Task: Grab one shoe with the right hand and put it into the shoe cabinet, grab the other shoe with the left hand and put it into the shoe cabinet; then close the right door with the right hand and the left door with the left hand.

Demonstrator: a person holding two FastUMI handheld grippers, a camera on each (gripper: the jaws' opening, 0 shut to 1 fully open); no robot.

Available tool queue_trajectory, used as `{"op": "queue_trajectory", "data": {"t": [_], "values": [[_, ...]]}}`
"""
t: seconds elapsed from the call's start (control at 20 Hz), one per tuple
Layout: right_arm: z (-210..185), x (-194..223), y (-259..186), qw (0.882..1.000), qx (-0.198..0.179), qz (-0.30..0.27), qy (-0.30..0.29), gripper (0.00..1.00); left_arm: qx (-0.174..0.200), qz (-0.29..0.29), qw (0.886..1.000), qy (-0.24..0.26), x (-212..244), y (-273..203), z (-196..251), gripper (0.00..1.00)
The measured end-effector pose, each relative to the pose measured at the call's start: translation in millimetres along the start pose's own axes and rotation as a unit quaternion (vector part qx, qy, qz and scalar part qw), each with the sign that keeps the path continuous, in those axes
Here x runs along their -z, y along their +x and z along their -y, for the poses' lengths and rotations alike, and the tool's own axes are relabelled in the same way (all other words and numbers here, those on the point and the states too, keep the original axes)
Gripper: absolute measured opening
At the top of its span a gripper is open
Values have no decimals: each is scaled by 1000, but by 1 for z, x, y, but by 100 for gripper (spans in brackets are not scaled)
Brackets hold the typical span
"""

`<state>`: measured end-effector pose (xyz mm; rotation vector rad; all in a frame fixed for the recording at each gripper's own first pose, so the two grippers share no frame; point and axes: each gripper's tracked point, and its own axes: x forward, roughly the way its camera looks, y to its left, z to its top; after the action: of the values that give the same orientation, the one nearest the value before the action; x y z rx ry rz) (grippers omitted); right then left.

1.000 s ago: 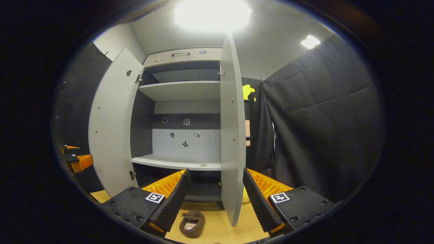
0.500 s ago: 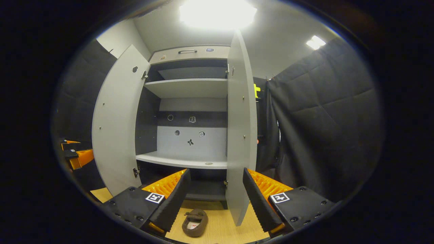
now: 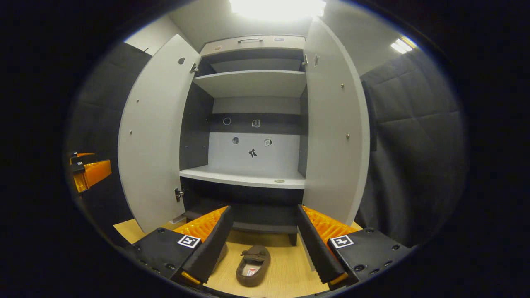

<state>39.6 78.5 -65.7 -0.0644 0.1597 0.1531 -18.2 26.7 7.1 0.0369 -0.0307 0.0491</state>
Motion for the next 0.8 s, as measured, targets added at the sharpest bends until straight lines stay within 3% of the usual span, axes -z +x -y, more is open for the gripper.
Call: {"op": "queue_trajectory", "data": {"t": [0.05,0.1,0.25,0.45,0.5,0.55,0.6,0.7,0.75,0.8], "values": [[-4,5,6,1000,-5,-7,1,98,-3,-1,1000,1,0,0,-2,90],[-8,11,11,1000,-9,-17,3,98,-7,-2,1000,2,2,-1,-5,83],[-17,35,28,998,-24,-52,8,98,-18,-8,1000,3,6,0,-12,96],[-27,77,52,994,-39,-107,4,97,-33,-17,999,6,12,-2,-22,96],[-29,87,57,992,-43,-122,3,98,-36,-19,999,8,14,-3,-23,82],[-32,97,62,990,-47,-136,3,97,-39,-22,999,9,15,-4,-26,82],[-35,109,67,987,-53,-151,3,97,-43,-24,999,11,18,-4,-28,89],[-41,131,74,981,-64,-181,-1,98,-50,-29,998,11,19,-5,-31,90],[-43,141,79,978,-70,-195,-2,97,-54,-30,998,11,20,-6,-33,82],[-46,149,82,976,-75,-206,-3,98,-57,-33,998,12,22,-6,-34,82]]}}
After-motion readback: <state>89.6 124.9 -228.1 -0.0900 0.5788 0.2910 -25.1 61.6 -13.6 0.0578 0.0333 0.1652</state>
